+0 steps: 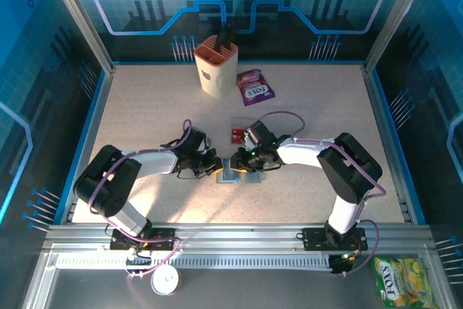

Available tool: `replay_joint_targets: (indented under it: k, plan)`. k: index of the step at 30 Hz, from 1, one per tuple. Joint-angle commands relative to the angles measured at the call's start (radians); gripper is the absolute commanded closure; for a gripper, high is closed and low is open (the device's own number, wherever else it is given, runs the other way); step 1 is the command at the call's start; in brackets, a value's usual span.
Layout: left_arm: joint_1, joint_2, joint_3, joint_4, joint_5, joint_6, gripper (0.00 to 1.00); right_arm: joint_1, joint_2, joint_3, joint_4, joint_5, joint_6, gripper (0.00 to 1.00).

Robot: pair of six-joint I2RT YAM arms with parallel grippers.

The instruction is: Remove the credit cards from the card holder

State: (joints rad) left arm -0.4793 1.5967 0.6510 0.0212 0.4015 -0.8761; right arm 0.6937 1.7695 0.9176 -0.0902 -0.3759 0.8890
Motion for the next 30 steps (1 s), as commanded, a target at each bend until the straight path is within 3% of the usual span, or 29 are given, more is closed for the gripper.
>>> replay_joint_targets:
  k: [1, 8, 30]
  plan:
    - [0.005, -0.001, -0.027, -0.052, -0.024, -0.007, 0.95, 0.013, 0.019, 0.021, -0.023, -0.004, -0.015, 0.71]
    - [0.005, 0.013, -0.021, -0.049, -0.02, -0.005, 0.94, 0.013, 0.005, 0.021, -0.097, 0.053, -0.036, 0.7]
    - [0.004, -0.055, 0.027, -0.088, -0.01, -0.001, 0.94, 0.013, -0.027, 0.027, -0.104, 0.04, -0.052, 0.7]
